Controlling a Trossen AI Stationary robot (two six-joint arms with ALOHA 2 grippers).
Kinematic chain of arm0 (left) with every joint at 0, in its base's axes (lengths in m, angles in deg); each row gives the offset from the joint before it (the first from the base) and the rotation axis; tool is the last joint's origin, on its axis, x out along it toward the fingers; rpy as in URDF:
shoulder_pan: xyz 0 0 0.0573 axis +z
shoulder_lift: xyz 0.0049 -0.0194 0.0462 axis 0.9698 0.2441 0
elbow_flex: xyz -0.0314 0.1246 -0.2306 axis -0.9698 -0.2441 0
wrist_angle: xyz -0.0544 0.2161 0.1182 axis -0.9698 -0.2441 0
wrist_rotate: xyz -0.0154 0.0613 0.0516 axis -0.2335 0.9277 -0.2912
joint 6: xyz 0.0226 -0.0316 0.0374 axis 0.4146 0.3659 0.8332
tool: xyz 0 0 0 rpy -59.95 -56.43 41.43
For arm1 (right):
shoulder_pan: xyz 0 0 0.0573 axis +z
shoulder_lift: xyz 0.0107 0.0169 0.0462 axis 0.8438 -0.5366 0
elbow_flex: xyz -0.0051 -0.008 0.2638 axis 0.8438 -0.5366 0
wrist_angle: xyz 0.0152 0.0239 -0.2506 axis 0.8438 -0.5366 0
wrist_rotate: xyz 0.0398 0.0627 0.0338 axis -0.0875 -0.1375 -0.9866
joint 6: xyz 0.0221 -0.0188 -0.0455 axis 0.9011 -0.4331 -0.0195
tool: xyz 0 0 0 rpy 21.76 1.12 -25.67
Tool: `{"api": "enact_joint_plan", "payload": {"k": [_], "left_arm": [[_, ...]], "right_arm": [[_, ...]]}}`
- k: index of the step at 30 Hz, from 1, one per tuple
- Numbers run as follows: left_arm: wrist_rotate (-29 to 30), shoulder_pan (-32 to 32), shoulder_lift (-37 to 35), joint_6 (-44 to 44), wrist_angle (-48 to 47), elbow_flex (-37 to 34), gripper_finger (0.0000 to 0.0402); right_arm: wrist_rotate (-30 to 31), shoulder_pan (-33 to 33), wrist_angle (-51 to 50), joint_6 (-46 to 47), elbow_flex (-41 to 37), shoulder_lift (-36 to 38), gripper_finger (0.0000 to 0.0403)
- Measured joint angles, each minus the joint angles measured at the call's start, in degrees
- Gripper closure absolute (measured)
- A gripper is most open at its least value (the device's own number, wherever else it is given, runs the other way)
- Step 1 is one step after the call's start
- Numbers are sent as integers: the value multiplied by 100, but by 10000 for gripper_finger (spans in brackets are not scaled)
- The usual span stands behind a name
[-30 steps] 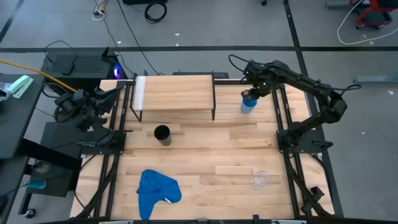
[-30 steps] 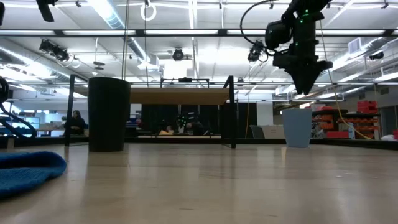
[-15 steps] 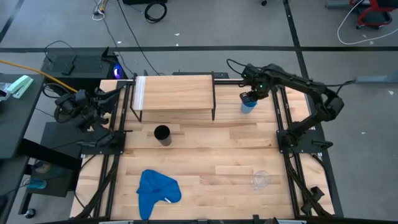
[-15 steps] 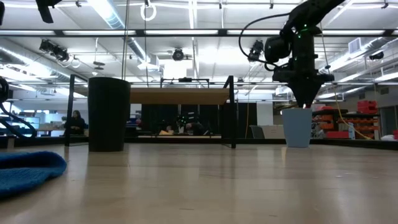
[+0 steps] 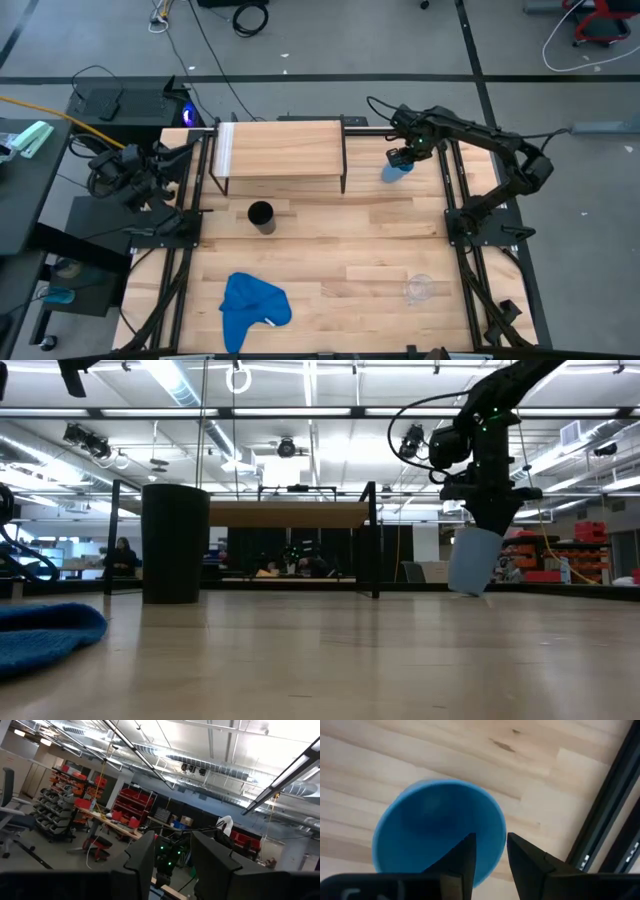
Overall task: Stack small to large cups/mugs on shelf
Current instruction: Move the blue cup to the right of the black cup
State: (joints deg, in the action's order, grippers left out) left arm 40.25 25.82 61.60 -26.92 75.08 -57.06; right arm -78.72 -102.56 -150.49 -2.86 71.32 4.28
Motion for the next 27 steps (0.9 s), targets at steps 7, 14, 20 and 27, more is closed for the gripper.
{"api": "enact_joint_plan", "payload": {"k": [7, 14, 20, 27], "left_arm": [[85, 1, 0, -17, -39, 0, 271], [87, 1, 0, -20, -58, 0, 265], [87, 0, 0, -24, -56, 0, 271], [87, 1, 0, -26, -55, 0, 269]], "right_arm": [[-9, 2, 14, -11, 0, 41, 286], [-60, 2, 214, 28, 0, 41, 286], [-192, 20, 298, 76, 0, 41, 286], [-284, 29, 296, 80, 0, 36, 286]]}}
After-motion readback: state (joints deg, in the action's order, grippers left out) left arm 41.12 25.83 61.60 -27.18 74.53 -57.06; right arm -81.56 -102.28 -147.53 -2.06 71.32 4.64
